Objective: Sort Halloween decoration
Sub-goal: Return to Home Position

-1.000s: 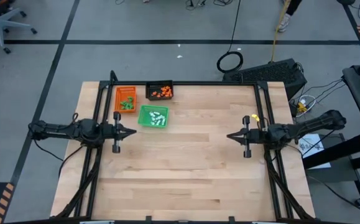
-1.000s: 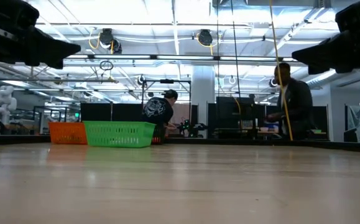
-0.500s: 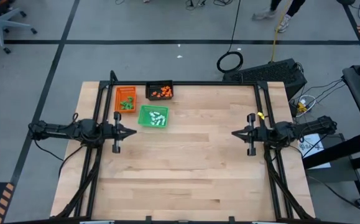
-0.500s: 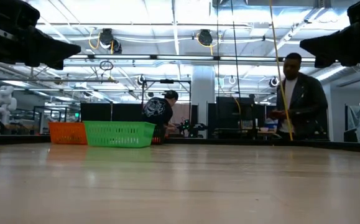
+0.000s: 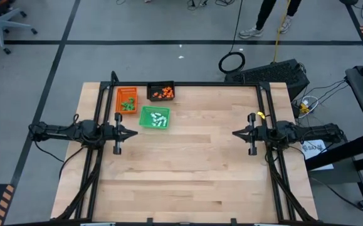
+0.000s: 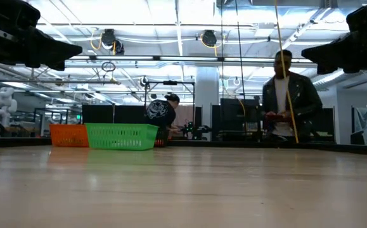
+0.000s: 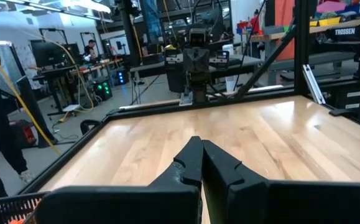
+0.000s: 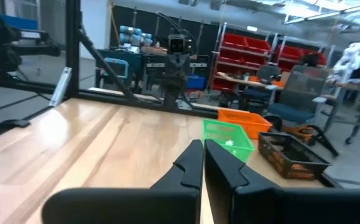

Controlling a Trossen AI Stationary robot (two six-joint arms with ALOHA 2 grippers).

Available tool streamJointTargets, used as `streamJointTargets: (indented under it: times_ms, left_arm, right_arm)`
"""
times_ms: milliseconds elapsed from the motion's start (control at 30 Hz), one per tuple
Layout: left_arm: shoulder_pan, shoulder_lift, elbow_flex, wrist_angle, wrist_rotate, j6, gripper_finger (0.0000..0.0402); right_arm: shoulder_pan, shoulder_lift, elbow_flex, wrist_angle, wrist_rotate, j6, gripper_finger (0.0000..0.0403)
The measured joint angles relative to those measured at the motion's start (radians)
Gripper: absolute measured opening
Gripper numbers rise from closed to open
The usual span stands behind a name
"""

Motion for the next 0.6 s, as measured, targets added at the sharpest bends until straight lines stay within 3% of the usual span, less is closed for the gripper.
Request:
streamJointTargets:
  times_ms: [300,600]
  left_arm:
    - [0.000,0.000,0.000,-0.015,0.077,-0.036,0.0008]
    - [0.000,0.000,0.000,-0.018,0.091,-0.083,0.0008]
  right_arm:
    - [-0.052,0.000,0.000,-0.027,-0.079,0.056,0.0000]
    - [-0.052,0.000,0.000,-0.031,-0.080,0.030,0.0000]
